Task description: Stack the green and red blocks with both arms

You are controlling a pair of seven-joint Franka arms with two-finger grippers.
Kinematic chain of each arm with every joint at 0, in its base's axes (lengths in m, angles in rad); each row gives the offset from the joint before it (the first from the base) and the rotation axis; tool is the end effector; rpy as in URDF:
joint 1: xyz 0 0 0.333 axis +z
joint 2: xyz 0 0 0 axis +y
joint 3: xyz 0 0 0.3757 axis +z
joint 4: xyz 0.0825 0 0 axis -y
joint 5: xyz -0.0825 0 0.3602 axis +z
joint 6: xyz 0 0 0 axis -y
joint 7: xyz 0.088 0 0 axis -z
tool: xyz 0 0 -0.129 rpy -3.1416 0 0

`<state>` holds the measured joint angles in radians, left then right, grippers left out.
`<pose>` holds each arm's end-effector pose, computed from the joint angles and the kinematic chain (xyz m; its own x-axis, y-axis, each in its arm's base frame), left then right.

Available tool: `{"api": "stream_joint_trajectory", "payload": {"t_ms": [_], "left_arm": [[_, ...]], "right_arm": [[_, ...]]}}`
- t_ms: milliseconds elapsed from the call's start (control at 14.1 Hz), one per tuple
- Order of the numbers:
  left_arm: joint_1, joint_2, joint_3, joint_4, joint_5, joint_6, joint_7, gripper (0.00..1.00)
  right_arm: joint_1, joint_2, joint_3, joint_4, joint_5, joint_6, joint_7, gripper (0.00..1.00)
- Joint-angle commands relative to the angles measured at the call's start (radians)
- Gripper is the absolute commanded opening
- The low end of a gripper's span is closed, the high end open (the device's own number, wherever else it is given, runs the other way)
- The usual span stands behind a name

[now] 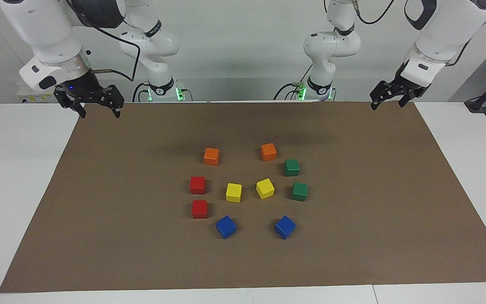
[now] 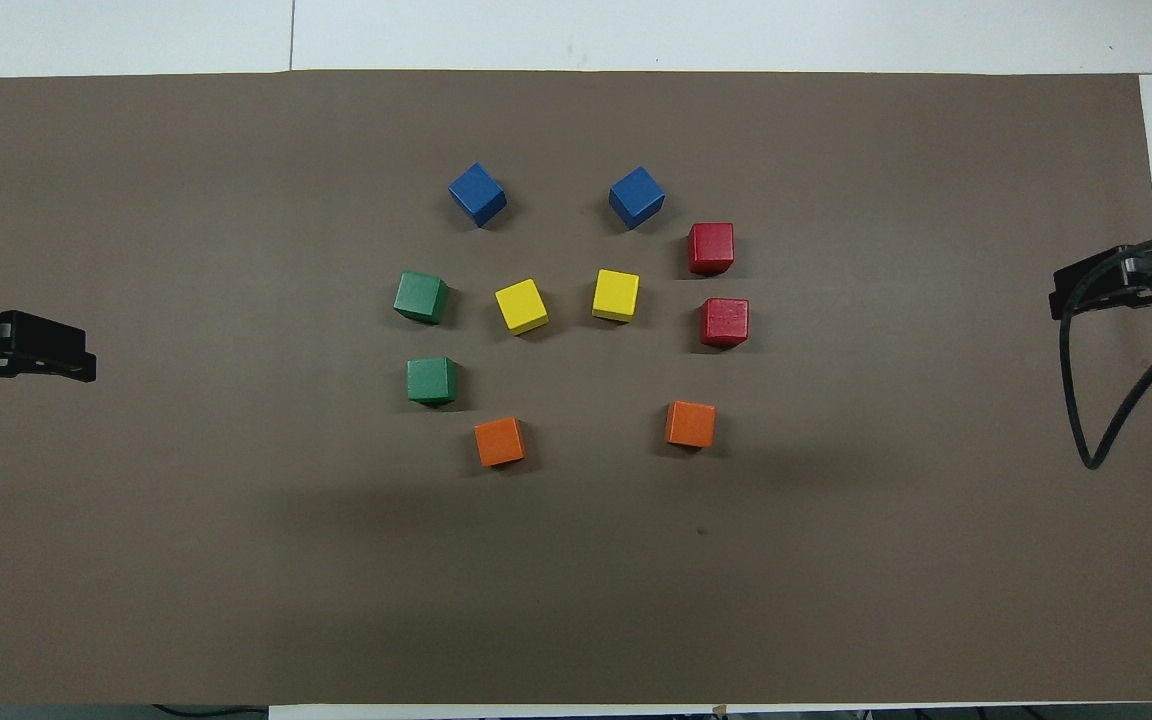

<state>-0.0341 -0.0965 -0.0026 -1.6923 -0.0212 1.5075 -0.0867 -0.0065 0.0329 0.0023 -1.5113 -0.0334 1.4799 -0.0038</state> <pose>0.4839 -0.0207 0.6521 0.9948 0.0488 -0.0897 0.0502 -0.9987 0.0132 0.5322 -0.0068 0.6635 0.9979 -0.0034 -0.0643 -0.0013 -0.9995 0.0331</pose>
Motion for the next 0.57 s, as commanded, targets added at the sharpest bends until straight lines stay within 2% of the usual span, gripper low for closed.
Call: {"api": "stream_joint_trajectory", "payload": {"t_ms": [0, 498], "left_arm": [[-0.001, 0.003, 0.004, 0.005, -0.013, 0.017, 0.001, 1.0], [-0.006, 0.001, 0.004, 0.0, -0.013, 0.043, -0.001, 1.0]], "right_arm": [[-0.006, -0.021, -0.001, -0.024, 0.006, 0.02, -0.01, 1.0], [-0.003, -0.022, 0.001, -0.03, 0.013, 0.031, -0.009, 1.0]]}}
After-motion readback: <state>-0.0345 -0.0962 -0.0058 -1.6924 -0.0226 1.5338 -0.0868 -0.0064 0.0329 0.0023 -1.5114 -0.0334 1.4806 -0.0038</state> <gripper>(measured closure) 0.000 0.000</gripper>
